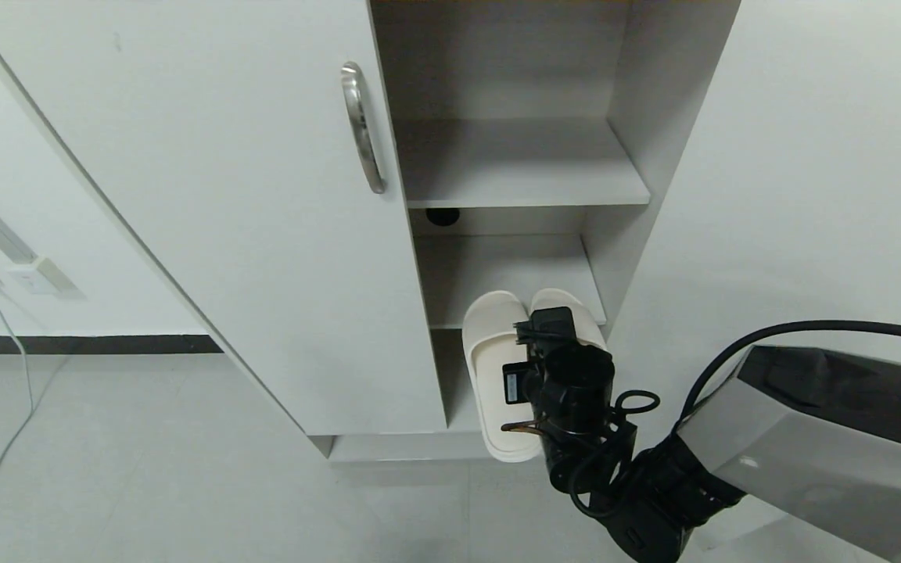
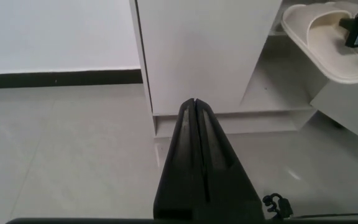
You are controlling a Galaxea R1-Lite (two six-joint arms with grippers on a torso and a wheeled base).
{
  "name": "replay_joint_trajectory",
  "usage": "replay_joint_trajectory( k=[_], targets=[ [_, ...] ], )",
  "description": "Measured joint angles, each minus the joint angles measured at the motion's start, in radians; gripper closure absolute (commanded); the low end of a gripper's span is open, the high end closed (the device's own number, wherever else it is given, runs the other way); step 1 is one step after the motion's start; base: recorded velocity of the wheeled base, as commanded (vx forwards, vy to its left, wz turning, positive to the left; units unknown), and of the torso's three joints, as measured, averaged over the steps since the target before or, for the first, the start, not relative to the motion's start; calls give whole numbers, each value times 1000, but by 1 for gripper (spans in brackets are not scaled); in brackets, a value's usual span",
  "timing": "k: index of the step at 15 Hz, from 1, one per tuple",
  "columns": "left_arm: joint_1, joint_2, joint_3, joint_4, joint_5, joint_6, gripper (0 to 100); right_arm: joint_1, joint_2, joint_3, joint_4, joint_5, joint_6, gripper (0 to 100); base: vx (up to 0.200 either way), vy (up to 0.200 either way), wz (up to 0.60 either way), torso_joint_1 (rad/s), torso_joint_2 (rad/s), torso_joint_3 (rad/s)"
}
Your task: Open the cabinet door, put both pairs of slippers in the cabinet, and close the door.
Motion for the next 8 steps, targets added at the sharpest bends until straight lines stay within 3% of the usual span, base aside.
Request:
replay_joint_trajectory(
  k=[3, 8],
  targets=[
    [0, 0, 0, 0, 0, 0, 100, 1, 0, -6, 1, 1, 0, 100, 200, 0, 0, 4, 1, 1],
    [0, 0, 0, 0, 0, -2, 100, -5, 1, -8, 2, 2, 2, 100, 0, 0, 0, 0, 0, 0]
  ],
)
